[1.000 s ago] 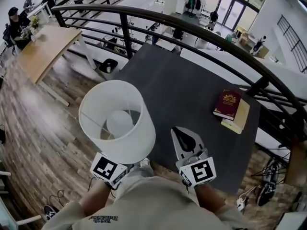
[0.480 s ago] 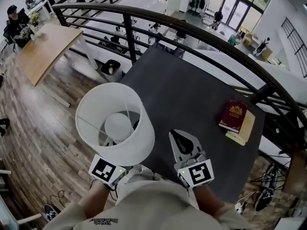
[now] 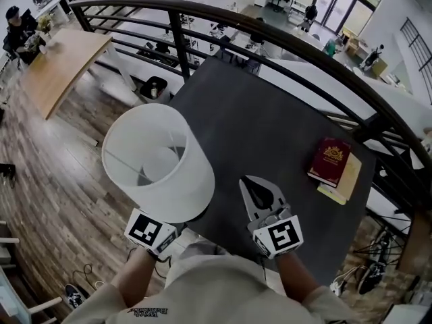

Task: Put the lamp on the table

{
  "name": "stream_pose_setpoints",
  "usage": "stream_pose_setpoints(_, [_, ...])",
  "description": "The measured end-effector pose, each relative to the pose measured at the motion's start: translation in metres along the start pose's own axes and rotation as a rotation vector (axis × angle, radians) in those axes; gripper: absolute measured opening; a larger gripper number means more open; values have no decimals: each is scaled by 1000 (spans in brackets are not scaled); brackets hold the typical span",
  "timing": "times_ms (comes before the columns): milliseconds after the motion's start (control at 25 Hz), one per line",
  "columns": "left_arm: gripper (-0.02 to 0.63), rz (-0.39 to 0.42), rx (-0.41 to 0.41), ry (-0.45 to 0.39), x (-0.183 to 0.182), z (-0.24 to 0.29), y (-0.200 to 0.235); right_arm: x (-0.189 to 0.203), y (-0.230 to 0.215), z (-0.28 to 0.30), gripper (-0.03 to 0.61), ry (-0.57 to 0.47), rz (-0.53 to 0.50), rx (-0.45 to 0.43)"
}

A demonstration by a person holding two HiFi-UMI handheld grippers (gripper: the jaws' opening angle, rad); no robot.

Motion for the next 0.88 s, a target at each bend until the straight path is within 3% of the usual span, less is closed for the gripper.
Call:
stream_pose_setpoints(320, [132, 51, -39, -53, 0, 79, 47, -2, -62, 51, 2, -5, -15, 49])
stream_pose_setpoints(680, [132, 65, -31, -166, 4, 196, 107, -18, -140, 135, 2, -126, -110, 117])
stream_pose_setpoints(880, [132, 87, 1, -162, 26, 252, 129, -1, -192, 168, 2, -119, -70, 194])
Point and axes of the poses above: the fingertips, and each gripper's own axes: z forward along the fingers, y to its left, x out of its underside, the point moved 1 cm from there along -z, backward along the fingers, and after that the axes turned 8 degrees about z, right-handed, at the moved point
